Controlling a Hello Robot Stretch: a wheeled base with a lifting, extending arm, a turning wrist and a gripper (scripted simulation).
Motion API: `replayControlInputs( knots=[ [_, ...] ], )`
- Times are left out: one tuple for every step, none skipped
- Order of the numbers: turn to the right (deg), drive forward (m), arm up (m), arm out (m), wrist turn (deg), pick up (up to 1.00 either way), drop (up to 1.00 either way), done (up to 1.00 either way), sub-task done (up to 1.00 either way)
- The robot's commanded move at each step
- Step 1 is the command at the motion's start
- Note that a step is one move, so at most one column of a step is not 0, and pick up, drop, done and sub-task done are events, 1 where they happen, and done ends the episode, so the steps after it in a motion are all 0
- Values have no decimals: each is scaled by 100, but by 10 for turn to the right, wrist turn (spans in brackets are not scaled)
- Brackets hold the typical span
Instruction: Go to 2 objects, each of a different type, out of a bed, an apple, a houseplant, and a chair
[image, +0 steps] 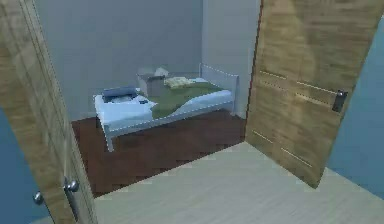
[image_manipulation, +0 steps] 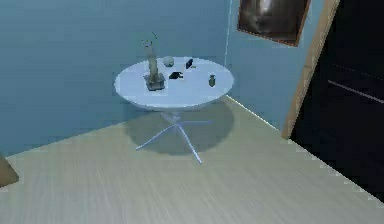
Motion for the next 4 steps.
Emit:
replayControlInputs(
  knots=[
    [450, 0, 0, 0, 0, 0, 0, 0, 0],
    [150, 0, 0, 0, 0, 0, 0, 0, 0],
    [0, 15, 0, 0, 0, 0, 0, 0, 0],
    [-420, 0, 0, 0, 0, 0, 0, 0, 0]
  ],
)
